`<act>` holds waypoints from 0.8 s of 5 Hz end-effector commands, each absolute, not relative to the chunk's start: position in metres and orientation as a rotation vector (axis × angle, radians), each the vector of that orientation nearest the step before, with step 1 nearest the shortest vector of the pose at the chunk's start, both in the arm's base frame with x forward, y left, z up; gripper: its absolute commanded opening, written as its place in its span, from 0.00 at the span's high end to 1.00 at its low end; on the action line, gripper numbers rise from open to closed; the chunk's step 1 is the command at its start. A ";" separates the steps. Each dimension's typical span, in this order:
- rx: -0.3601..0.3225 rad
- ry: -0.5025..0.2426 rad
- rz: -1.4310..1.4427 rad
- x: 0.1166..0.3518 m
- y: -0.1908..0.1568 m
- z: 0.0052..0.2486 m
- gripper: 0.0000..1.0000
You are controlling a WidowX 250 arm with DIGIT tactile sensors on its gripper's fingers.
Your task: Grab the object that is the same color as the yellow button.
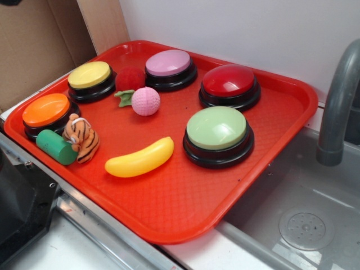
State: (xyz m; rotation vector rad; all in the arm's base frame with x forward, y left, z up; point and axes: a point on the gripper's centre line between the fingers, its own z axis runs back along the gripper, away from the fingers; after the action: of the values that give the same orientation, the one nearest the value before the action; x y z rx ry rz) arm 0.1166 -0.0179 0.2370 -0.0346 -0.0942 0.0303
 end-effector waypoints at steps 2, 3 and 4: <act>-0.027 -0.098 -0.089 0.127 -0.041 0.228 0.00; 0.019 -0.103 -0.156 0.144 -0.061 0.204 0.00; 0.000 -0.090 -0.275 0.164 -0.078 0.162 0.00</act>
State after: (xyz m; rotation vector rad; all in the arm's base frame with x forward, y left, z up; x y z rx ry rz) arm 0.1619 -0.0749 0.1548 0.0104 -0.0539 -0.2643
